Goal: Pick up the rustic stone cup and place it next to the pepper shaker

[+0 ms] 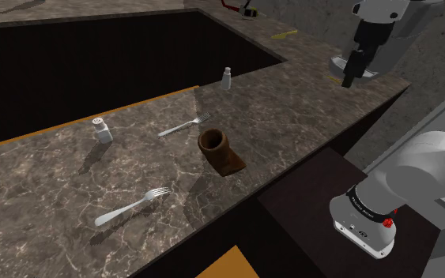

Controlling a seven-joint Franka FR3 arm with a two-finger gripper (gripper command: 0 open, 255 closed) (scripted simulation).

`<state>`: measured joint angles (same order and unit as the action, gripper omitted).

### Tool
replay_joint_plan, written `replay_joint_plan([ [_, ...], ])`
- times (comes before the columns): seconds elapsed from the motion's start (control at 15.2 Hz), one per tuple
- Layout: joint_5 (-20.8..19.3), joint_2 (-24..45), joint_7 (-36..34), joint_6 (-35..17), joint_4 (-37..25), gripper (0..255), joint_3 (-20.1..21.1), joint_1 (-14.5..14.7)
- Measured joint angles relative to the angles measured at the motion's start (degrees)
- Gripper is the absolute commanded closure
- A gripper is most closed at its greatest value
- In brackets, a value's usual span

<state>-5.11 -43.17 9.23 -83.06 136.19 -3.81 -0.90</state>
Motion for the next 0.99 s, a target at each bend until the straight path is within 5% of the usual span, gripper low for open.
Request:
replay_joint_plan([
  [0.99,6.9,13.29,-16.83,-12.91,-1.59,0,15.91,5.87],
])
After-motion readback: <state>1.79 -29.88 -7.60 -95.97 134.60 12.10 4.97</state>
